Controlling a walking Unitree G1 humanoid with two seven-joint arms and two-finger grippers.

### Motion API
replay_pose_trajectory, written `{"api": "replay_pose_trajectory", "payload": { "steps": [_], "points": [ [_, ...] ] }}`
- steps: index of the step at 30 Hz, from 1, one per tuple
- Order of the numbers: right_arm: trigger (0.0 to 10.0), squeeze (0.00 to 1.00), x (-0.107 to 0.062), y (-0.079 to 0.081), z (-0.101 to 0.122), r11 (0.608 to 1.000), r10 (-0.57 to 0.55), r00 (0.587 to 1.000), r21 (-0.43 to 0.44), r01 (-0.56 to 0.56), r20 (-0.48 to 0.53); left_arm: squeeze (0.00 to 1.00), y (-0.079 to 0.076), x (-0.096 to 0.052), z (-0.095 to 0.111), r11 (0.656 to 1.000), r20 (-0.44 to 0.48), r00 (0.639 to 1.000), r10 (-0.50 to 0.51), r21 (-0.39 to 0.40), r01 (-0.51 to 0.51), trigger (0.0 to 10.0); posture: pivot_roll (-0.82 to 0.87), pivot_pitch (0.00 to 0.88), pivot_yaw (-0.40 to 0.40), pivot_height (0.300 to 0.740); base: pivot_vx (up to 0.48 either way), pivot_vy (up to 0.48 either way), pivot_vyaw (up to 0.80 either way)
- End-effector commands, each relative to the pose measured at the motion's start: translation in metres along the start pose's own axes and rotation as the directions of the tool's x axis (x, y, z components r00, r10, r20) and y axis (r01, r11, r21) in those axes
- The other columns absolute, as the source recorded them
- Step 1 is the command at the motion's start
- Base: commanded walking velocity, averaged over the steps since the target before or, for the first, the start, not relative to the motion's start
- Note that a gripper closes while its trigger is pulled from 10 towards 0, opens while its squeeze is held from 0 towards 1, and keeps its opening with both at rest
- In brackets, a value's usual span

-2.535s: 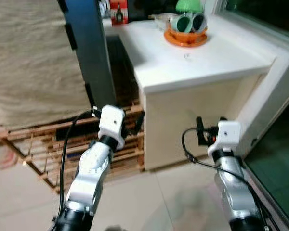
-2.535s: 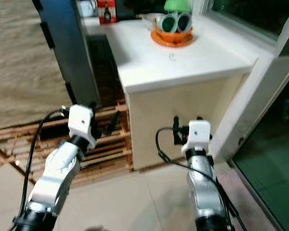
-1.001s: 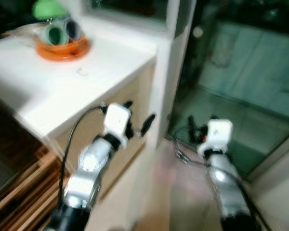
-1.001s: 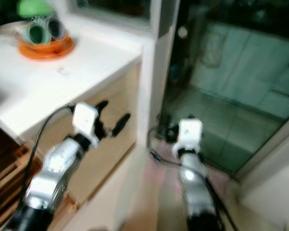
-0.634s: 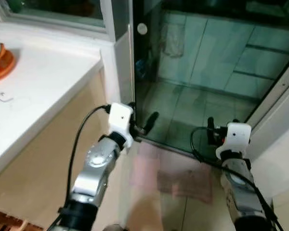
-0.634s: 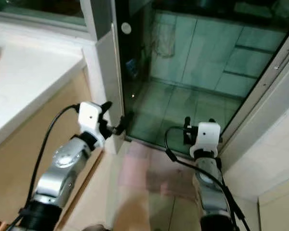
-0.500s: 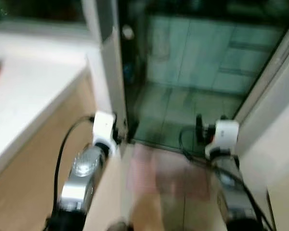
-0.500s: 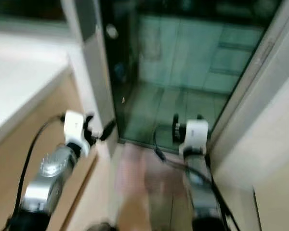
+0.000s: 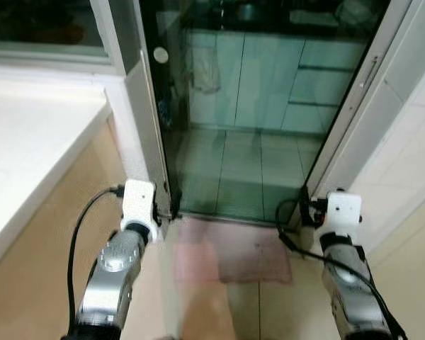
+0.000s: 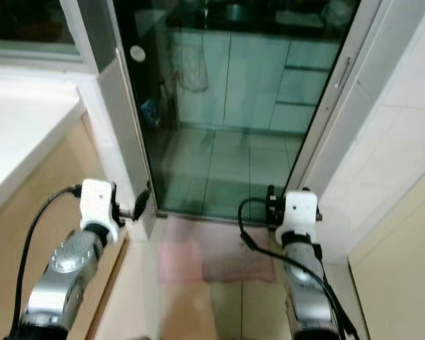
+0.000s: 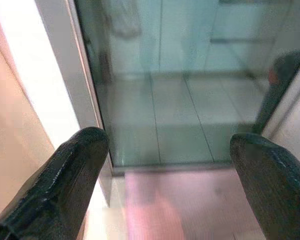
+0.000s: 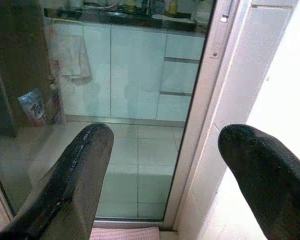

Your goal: Restocking fridge

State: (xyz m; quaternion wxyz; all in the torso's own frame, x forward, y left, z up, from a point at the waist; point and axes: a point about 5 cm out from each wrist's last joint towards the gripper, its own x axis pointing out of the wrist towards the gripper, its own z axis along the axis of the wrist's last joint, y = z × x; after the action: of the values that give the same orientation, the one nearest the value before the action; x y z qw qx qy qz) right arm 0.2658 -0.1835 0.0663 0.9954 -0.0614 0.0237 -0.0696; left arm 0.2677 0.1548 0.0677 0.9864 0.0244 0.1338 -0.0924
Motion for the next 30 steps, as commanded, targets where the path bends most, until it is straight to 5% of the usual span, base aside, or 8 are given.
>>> {"api": "replay_pose_trajectory", "payload": {
  "steps": [1,7,11,20,30],
  "points": [
    [10.0,0.26,0.002,-0.002,0.001,1.0,-0.013,1.0,0.002,0.013,0.0,0.0,0.001,0.001,0.004,1.0,0.007,1.0,-0.002,0.003,0.002,10.0,-0.01,0.0,0.035,0.74,0.0,0.0,0.0],
    [10.0,0.26,-0.001,0.0,0.0,1.0,0.0,1.0,0.024,0.0,-0.009,0.0,0.004,-0.002,0.007,1.0,0.014,1.0,-0.012,0.028,0.012,10.0,-0.01,0.0,0.038,0.74,0.0,0.0,0.0],
    [10.0,0.27,-0.006,0.002,-0.003,0.999,0.026,0.999,0.02,-0.025,-0.023,0.0,0.014,-0.016,-0.02,0.997,-0.136,0.991,0.003,0.076,0.008,10.0,-0.01,0.0,0.028,0.74,0.0,0.0,0.0],
    [10.0,0.26,-0.002,0.003,-0.001,0.999,0.045,0.999,0.023,-0.045,-0.021,0.0,-0.006,-0.009,0.011,0.997,0.05,0.997,-0.063,0.058,0.06,10.0,-0.01,0.0,0.019,0.74,0.0,0.0,0.0],
    [10.0,0.26,0.0,0.001,0.003,0.998,0.064,0.998,0.009,-0.064,-0.009,0.0,-0.003,-0.004,0.013,0.999,0.049,0.999,-0.011,0.05,0.008,10.0,-0.02,0.0,0.005,0.74,0.0,0.0,0.0]
  ]
}}
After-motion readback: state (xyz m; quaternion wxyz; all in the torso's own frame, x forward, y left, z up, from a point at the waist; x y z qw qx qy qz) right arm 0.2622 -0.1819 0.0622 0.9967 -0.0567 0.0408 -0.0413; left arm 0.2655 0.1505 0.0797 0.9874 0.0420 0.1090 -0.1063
